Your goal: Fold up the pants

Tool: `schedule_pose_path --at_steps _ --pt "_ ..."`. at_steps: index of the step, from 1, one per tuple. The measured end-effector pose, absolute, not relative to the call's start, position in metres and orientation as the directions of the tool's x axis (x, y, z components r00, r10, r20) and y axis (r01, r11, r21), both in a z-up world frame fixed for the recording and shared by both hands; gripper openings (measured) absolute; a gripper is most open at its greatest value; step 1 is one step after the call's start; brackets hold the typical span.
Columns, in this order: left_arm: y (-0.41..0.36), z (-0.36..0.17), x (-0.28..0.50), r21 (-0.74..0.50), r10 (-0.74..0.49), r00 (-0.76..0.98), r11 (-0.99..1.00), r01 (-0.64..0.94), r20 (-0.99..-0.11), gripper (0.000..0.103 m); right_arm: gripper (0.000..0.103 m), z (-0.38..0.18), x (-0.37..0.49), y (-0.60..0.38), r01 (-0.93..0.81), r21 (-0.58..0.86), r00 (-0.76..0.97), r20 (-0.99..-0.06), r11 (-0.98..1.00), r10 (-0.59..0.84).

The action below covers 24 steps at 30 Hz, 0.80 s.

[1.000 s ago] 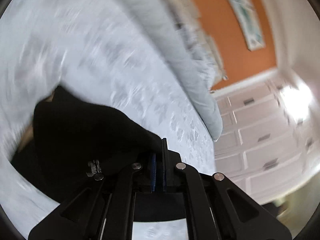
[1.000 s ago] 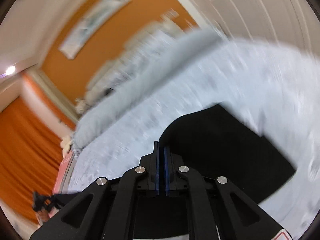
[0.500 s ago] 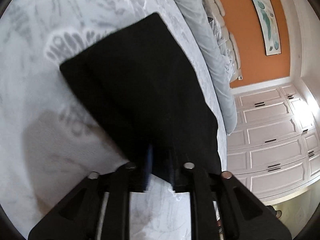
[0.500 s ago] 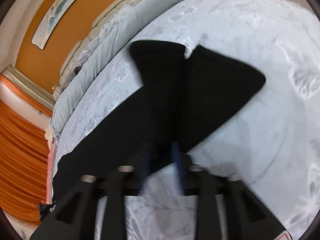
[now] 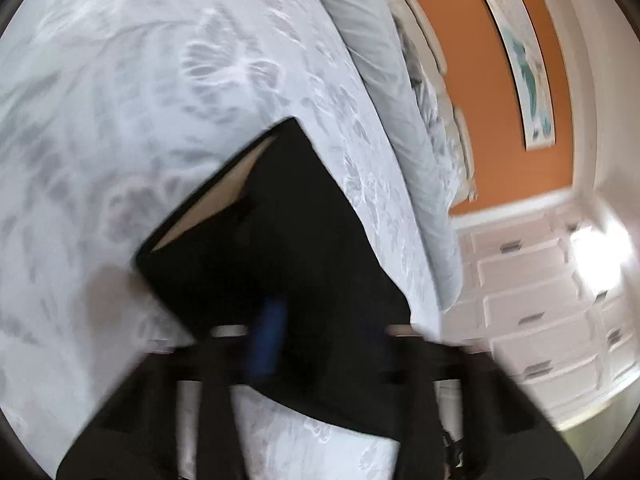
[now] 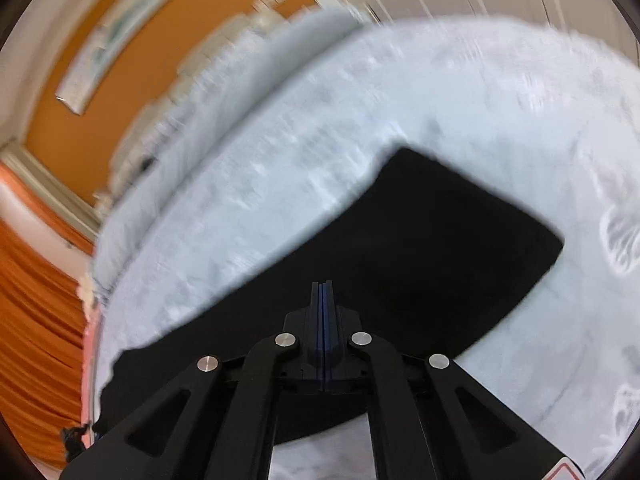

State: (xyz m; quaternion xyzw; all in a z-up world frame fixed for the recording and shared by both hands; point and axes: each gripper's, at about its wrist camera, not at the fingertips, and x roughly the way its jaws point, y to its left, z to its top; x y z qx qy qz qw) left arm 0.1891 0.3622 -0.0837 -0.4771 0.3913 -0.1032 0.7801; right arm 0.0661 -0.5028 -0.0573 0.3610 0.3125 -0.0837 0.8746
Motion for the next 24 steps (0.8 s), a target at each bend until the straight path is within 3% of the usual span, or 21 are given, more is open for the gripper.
schedule_pose_path --at_steps 3,6,9,11,12,13,15,17,20,21,22,23,24 --pt "0.369 -0.085 0.175 -0.808 -0.509 0.671 0.537 -0.242 -0.539 0.011 0.001 -0.039 0.042 -0.510 0.355 0.578 0.827 -0.560 0.735 0.041" --pt "0.389 -0.117 0.159 -0.800 -0.485 0.651 0.481 -0.359 -0.584 0.011 0.010 -0.061 0.026 -0.533 0.455 0.538 0.766 -0.643 0.710 -0.004" --pt "0.392 -0.131 0.147 -0.823 -0.492 0.670 0.435 -0.364 -0.556 0.014 0.012 -0.079 0.006 -0.550 0.500 0.571 0.750 -0.661 0.651 0.004" --pt "0.385 -0.123 0.147 -0.810 -0.473 0.672 0.464 -0.360 -0.570 0.027 0.037 -0.077 0.000 -0.550 0.507 0.555 0.749 -0.663 0.659 -0.018" --pt "0.381 -0.118 0.151 -0.806 -0.468 0.675 0.478 -0.349 -0.570 0.046 0.061 -0.074 0.001 -0.549 0.506 0.545 0.749 -0.662 0.669 -0.028" --pt "0.374 -0.111 0.156 -0.803 -0.470 0.675 0.496 -0.330 -0.568 0.067 0.063 -0.071 0.002 -0.548 0.505 0.532 0.751 -0.659 0.680 -0.041" --pt "0.364 -0.101 0.166 -0.784 -0.448 0.676 0.527 -0.328 -0.585 0.089 0.063 -0.065 0.015 -0.543 0.484 0.502 0.749 -0.662 0.717 -0.043" --pt "0.357 -0.101 0.176 -0.744 -0.411 0.662 0.566 -0.354 -0.627 0.093 0.064 -0.069 0.032 -0.543 0.495 0.474 0.719 -0.694 0.728 -0.037" --pt "0.347 -0.100 0.185 -0.702 -0.364 0.649 0.598 -0.387 -0.668 0.089 0.059 -0.083 0.061 -0.540 0.516 0.409 0.659 -0.751 0.753 -0.043" --pt "0.346 -0.097 0.185 -0.679 -0.335 0.648 0.615 -0.400 -0.684 0.064 0.032 -0.084 0.069 -0.536 0.505 0.386 0.658 -0.751 0.772 -0.055" --pt "0.344 -0.094 0.185 -0.642 -0.308 0.629 0.647 -0.411 -0.713 0.017 0.006 -0.082 0.074 -0.531 0.493 0.371 0.657 -0.752 0.787 -0.057" --pt "0.342 -0.093 0.187 -0.632 -0.317 0.609 0.655 -0.413 -0.727 0.006 0.004 -0.079 0.076 -0.530 0.488 0.371 0.660 -0.750 0.790 -0.055" --pt "0.343 -0.091 0.185 -0.649 -0.337 0.608 0.638 -0.414 -0.719 0.006 0.004 -0.070 0.072 -0.527 0.474 0.383 0.687 -0.724 0.793 -0.061"
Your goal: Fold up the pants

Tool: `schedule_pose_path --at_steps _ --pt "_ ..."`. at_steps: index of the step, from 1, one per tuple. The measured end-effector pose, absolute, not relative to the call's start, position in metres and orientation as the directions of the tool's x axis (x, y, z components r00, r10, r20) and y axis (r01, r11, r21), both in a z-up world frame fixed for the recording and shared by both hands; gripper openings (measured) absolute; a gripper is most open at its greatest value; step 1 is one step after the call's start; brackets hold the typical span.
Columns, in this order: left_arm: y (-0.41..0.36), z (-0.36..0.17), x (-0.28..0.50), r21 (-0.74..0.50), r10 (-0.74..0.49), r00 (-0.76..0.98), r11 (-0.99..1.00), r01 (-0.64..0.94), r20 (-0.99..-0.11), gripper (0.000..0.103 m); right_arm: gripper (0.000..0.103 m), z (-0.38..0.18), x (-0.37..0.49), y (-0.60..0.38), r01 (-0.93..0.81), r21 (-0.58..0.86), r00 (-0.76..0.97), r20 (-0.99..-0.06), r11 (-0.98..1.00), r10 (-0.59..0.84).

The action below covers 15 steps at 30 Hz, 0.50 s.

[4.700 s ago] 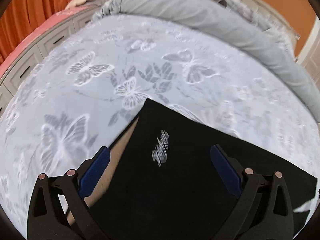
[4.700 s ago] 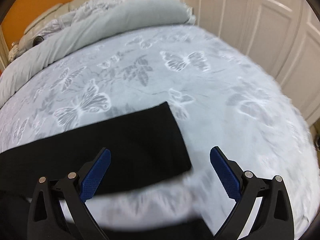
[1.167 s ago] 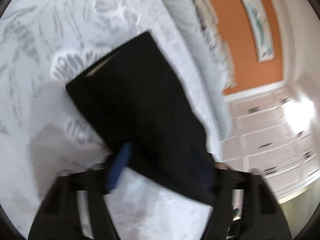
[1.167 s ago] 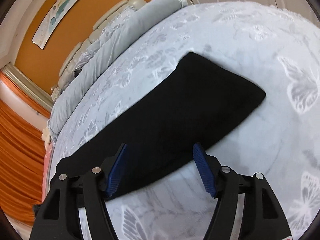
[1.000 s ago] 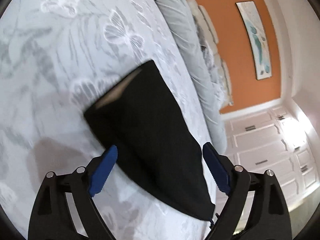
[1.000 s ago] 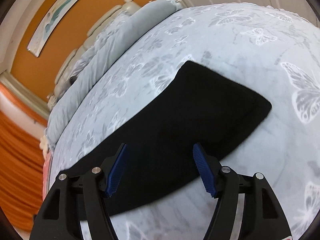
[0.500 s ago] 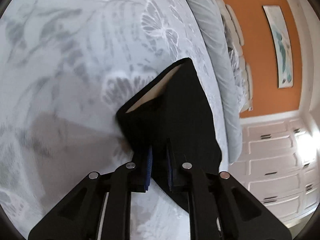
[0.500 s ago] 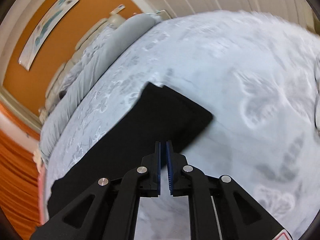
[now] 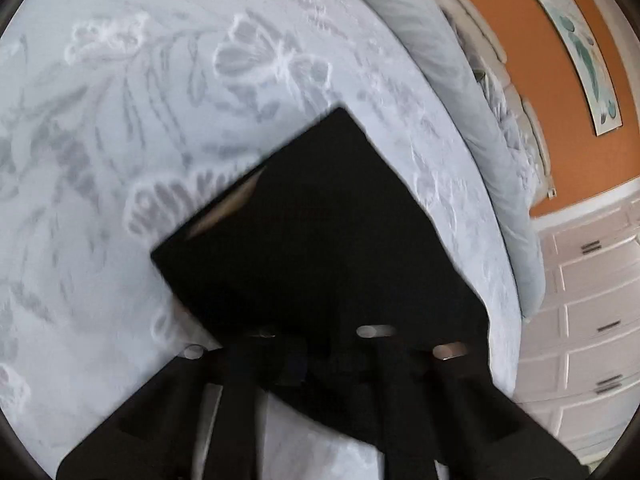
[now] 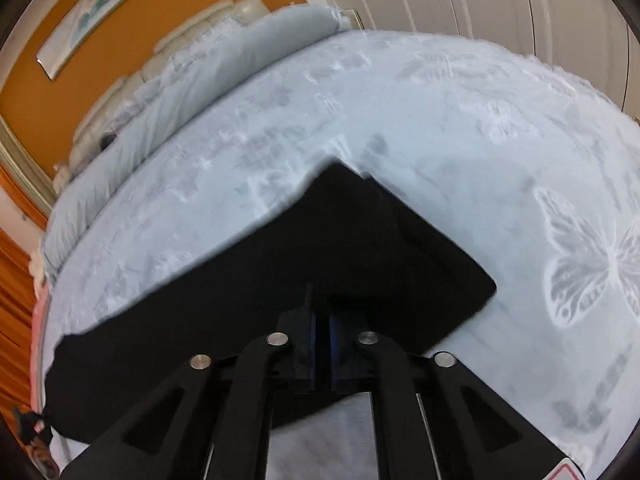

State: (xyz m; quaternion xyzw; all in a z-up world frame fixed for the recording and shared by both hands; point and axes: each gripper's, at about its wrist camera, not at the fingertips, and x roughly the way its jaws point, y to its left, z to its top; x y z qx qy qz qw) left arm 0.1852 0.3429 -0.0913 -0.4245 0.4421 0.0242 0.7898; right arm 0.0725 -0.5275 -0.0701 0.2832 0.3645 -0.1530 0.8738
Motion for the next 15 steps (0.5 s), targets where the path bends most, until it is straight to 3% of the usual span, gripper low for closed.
schedule_pose_path --at_steps 4,7,9,11,12,14,15 --pt "0.353 -0.078 0.159 -0.661 -0.332 0.641 0.648 -0.378 -0.692 0.006 0.003 -0.045 0.043 -0.537 0.461 0.384 0.735 -0.670 0.800 -0.102" --pt "0.352 -0.104 0.166 -0.635 -0.360 0.574 0.663 -0.397 -0.736 0.009 0.003 -0.080 0.042 -0.559 0.520 0.375 0.658 -0.749 0.768 -0.080" --pt "0.354 -0.112 0.164 -0.667 -0.372 0.602 0.633 -0.392 -0.706 0.010 0.004 -0.097 0.043 -0.561 0.526 0.388 0.642 -0.765 0.757 -0.054" --pt "0.358 -0.107 0.158 -0.689 -0.384 0.615 0.609 -0.393 -0.689 0.013 0.015 -0.088 0.038 -0.558 0.522 0.405 0.658 -0.751 0.751 -0.053" --pt "0.360 -0.103 0.153 -0.690 -0.379 0.617 0.604 -0.400 -0.689 0.016 0.022 -0.082 0.035 -0.556 0.528 0.407 0.659 -0.750 0.746 -0.057" --pt "0.365 -0.090 0.136 -0.667 -0.332 0.630 0.614 -0.422 -0.703 0.025 0.023 -0.066 0.024 -0.549 0.553 0.355 0.649 -0.751 0.754 -0.122" --pt "0.367 -0.081 0.127 -0.648 -0.289 0.641 0.621 -0.440 -0.711 0.036 0.025 -0.051 0.014 -0.541 0.573 0.312 0.652 -0.733 0.758 -0.191"
